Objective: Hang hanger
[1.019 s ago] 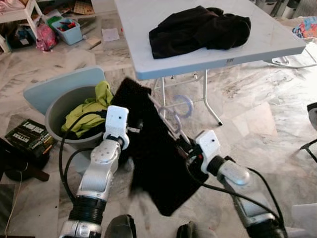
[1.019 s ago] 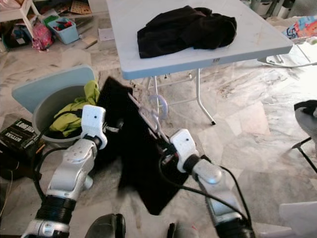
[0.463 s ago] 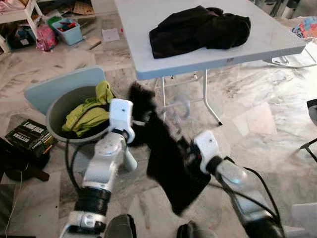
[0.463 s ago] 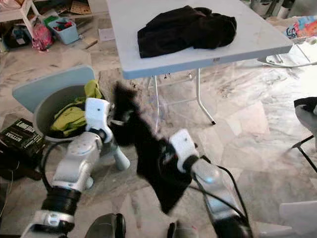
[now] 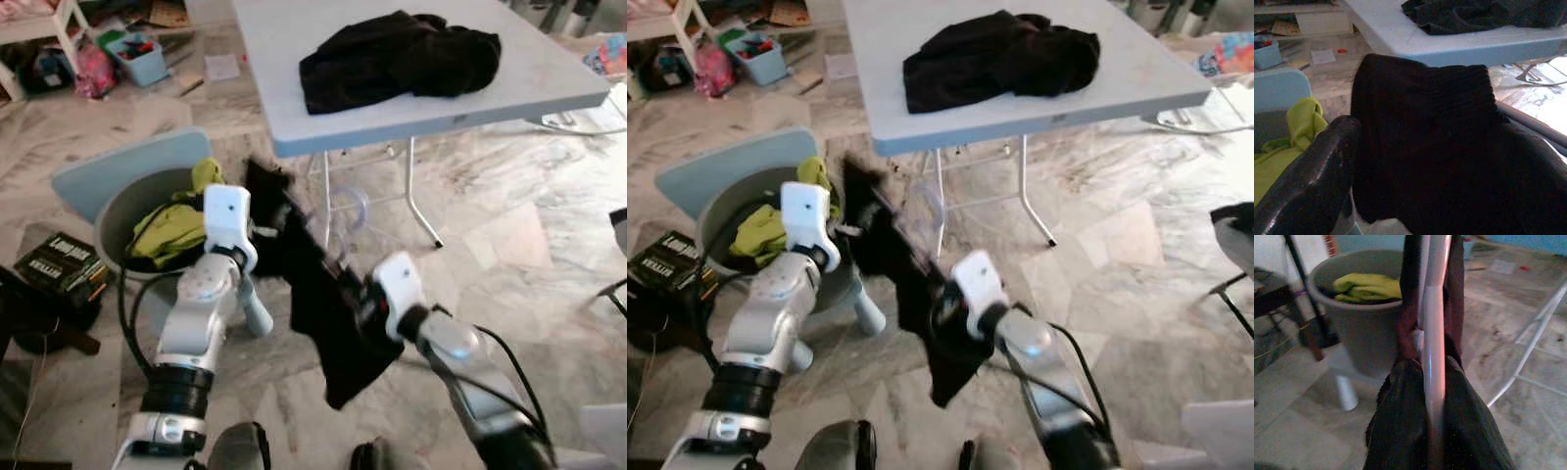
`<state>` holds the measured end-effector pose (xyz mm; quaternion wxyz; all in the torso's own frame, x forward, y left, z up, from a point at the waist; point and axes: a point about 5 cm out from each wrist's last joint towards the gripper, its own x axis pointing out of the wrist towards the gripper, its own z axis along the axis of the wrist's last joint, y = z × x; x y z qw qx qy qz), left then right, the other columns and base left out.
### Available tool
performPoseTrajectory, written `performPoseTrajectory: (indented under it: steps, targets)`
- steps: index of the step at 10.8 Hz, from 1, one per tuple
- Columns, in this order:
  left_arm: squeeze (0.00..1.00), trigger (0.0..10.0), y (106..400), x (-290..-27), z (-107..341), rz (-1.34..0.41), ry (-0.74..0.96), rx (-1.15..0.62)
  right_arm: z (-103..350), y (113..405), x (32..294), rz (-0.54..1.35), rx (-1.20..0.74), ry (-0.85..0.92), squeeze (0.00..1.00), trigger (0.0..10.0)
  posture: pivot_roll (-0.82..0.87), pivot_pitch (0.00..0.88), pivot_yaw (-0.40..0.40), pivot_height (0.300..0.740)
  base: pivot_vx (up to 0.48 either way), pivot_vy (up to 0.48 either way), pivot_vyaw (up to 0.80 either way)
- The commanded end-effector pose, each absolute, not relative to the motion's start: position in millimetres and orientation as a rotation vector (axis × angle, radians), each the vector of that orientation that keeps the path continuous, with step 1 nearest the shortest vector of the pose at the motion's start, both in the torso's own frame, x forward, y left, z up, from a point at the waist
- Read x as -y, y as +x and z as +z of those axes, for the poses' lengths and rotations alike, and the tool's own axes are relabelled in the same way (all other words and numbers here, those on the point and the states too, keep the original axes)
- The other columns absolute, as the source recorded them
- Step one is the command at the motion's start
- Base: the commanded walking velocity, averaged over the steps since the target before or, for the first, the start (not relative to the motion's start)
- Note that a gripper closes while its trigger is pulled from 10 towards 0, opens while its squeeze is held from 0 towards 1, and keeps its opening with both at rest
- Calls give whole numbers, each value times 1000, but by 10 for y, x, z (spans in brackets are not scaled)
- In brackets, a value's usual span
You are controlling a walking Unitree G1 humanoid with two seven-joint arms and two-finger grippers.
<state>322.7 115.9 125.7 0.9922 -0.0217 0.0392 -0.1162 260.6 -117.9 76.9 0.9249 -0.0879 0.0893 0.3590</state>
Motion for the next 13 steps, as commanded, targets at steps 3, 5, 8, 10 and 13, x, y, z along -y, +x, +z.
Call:
performPoseTrajectory:
  steps: [3,5,8,10,13]
  targets:
    - [0,10000,3219,-1169,1190,-216,-33,-99,888,2345,1277,966,-204,-126,0,10000,-65,73,0,740,0,0,0]
    - [0,1216,3220,-1254,1183,-181,5,-85,909,2283,1491,1034,-270,-146,0,10000,-66,72,1,740,0,0,0]
    - [0,0,3261,-1471,1189,-95,56,-82,922,2286,1742,1051,-338,-183,0,10000,-62,71,3,740,0,0,0]
    - [0,0,3276,-1588,1184,-43,76,-83,904,2323,1882,1016,-373,-250,0,10000,-62,70,4,740,0,0,0]
    - [0,0,3275,-1554,1178,-46,73,-79,927,2480,1912,908,-312,-290,0,10000,-59,67,4,740,0,0,0]
